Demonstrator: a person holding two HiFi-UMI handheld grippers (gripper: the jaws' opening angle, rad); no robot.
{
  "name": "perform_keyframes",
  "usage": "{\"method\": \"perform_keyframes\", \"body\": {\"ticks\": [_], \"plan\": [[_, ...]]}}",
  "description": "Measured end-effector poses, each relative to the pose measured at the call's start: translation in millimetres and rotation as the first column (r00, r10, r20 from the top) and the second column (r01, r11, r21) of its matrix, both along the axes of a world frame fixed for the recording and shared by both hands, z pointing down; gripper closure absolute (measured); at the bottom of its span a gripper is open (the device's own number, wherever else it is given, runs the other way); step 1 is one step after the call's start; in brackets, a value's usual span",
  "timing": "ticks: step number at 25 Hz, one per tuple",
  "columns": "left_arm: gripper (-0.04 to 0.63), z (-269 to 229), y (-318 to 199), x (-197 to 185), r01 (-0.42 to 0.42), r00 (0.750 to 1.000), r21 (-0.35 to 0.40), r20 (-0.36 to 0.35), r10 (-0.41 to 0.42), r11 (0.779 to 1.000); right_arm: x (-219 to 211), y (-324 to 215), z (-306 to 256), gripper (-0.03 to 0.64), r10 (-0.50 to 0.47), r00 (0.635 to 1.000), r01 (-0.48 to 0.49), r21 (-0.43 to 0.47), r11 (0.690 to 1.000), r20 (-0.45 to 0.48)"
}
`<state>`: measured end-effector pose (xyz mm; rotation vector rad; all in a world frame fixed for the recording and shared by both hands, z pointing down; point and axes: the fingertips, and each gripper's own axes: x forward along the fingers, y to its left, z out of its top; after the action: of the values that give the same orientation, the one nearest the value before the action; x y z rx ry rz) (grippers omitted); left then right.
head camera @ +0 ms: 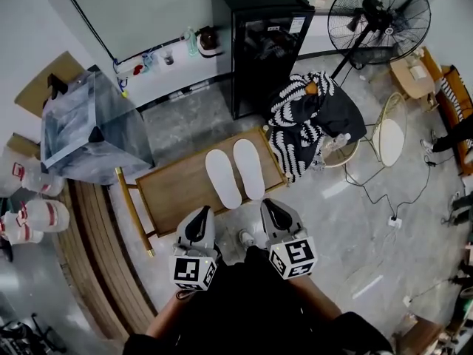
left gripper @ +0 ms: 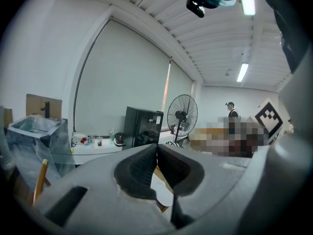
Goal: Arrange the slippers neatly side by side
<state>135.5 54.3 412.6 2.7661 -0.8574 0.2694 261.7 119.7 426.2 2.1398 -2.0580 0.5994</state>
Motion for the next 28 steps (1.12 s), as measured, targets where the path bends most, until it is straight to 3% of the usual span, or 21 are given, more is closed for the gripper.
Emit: {"method": "perform_keyframes", "body": {"ticks": [9,17,28], "plan": [[0.577,0.3,8.9,6.2,-0.006,1.0,0.002,-0.006,0.006,1.0,-17.1,16.1,-5.6,0.604,-0.025,0.999,0.025,0.009,1.0,-0.026],[0.578,6.4,19.7,8.0,-0.031,0.999,-0.009,0.01,0.031,0.999,-17.2,18.8,-8.3,0.604,-0.046,0.999,0.046,0.053,0.998,0.008],[0.578,3.6,28.3,2.7,-0.004,1.0,0.009,0.005,0.004,1.0,-21.4,25.1,-4.3,0.604,-0.07,0.997,0.071,0.04,0.997,-0.01]]}}
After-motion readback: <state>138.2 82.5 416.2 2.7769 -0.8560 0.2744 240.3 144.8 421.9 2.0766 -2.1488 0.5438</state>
